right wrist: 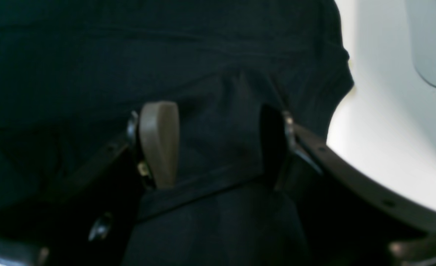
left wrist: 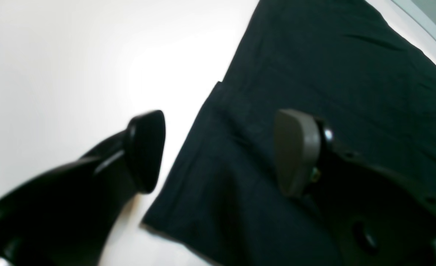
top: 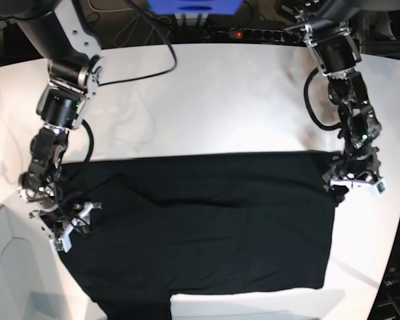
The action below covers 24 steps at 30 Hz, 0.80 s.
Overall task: Fold the T-shirt properly
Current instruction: 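Lift the shoulder corners and pull them toward the hem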
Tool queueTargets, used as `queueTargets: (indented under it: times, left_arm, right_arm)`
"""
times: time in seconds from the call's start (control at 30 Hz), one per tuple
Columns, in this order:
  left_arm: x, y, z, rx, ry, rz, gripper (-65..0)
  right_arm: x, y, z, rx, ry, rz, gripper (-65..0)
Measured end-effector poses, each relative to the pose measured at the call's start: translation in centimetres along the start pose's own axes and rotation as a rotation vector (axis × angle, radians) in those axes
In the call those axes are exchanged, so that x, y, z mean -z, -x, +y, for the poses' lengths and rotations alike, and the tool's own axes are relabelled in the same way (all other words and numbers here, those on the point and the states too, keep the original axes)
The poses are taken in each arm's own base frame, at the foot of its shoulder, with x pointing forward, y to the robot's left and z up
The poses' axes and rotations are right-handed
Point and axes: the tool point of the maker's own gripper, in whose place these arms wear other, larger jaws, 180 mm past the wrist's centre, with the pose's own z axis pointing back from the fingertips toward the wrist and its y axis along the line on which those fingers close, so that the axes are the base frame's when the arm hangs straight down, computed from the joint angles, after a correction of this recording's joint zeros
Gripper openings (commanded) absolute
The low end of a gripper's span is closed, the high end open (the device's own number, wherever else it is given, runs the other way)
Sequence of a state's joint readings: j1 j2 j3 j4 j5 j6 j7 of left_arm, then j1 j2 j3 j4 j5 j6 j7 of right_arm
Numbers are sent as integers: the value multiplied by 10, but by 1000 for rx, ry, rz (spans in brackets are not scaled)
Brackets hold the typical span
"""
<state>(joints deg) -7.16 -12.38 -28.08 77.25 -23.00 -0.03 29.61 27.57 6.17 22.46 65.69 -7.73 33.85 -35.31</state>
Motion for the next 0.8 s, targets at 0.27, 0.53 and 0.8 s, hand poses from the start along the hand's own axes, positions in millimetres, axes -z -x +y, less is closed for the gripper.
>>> queueTargets:
  times: [0.27,0.53,0.8]
  left_arm:
    - [-13,38,23,21,-35,72,-203]
    - [-15,56,28,23,-44,105,-202]
    - [-3,67,34,-5,-65,136,-207]
  right_arm:
    - [-26,-5,-8,-49,60,-55,-295]
    - [-42,36,-4,-74,75,-6,-292]
    - [-54,42,-11,-89,101,-8,-291]
